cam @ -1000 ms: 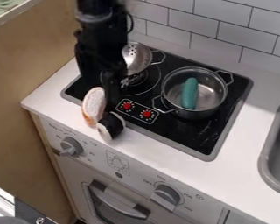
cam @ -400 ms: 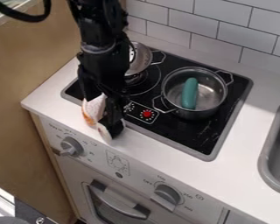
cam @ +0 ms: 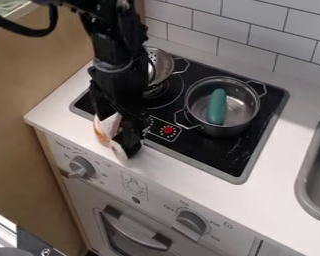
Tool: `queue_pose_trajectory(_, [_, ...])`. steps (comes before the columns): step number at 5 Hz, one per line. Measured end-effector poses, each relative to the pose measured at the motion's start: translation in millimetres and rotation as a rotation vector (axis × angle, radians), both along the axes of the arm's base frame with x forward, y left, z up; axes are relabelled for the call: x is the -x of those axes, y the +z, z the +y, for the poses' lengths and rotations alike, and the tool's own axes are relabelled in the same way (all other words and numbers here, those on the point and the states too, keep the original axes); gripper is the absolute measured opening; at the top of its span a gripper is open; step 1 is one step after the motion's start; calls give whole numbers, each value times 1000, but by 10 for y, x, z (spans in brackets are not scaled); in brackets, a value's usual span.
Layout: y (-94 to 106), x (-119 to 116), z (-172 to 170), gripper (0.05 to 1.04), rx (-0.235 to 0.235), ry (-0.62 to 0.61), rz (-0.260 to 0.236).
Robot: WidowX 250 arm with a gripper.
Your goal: Put the black object in the silver pot on the right burner
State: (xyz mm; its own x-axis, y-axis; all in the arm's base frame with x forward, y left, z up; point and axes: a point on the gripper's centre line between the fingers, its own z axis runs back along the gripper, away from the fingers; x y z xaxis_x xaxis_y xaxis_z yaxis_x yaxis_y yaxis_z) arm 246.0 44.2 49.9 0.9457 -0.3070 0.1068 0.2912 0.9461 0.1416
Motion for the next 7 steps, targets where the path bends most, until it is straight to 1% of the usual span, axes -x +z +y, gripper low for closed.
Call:
queue_pose_trajectory(1, [-13,-24,1,999,-16,-4,-22])
queue_pose_trajectory(3, [-79,-33,5,998,-24,4,-33])
queue_pose_trajectory(5, [-163,23,-24,998,-20,14,-47])
queue_pose_trajectory(6, [-201,33,-47,998,-12,24,-69])
queue_pose_trajectory(7, [-252,35,-45,998,-14,29,-84])
